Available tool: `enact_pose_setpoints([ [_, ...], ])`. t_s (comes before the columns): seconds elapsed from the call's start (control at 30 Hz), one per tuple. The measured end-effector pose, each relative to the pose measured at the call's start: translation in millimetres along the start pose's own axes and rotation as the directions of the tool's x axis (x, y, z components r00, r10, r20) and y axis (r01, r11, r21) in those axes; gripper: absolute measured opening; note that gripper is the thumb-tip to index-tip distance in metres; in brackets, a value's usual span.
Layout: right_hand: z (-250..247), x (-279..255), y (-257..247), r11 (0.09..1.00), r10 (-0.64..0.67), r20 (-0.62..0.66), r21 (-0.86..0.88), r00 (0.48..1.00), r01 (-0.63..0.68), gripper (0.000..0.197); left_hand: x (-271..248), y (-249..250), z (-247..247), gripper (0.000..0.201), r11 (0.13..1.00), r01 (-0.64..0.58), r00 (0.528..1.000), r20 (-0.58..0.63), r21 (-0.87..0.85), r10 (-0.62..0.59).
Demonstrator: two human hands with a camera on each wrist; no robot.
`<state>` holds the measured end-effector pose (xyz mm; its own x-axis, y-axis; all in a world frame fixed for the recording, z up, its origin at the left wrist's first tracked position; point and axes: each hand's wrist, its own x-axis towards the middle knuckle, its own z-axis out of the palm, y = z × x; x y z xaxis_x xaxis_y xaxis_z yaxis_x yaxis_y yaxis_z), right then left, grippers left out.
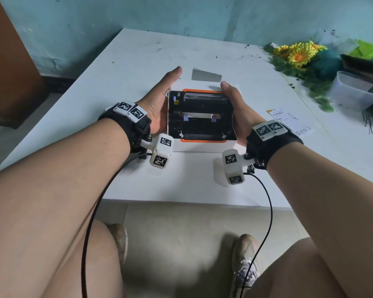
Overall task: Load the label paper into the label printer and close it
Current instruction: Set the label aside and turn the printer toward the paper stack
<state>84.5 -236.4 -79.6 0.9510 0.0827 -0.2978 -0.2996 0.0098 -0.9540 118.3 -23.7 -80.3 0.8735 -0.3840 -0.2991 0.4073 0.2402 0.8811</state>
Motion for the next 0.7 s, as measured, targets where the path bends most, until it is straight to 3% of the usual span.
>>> enact_pose_setpoints([
  [0.1,-1,2,1,1.000,-0.006,-0.018,-0.005,1.000,0.006,0.066,1,0,0,0.061,1.000,0.000,1.000,-0.008,0.007,0.000],
  [0.23,1,0,1,0.999,-0.040,0.003,0.033,0.999,0.040,0.052,3,0,-2,0.056,1.000,0.008,1.000,-0.028,-0.006,-0.008],
  [0.43,-4,1,5,0.992,-0.088,0.034,0.089,0.996,0.085,0.069,1,-1,0,0.063,0.999,0.037,0.999,-0.025,0.040,-0.036],
  [0.7,-9,9,7,0.992,-0.094,0.018,0.081,0.995,0.092,0.073,3,-3,-2,0.070,0.998,0.041,0.999,-0.024,0.048,-0.040],
])
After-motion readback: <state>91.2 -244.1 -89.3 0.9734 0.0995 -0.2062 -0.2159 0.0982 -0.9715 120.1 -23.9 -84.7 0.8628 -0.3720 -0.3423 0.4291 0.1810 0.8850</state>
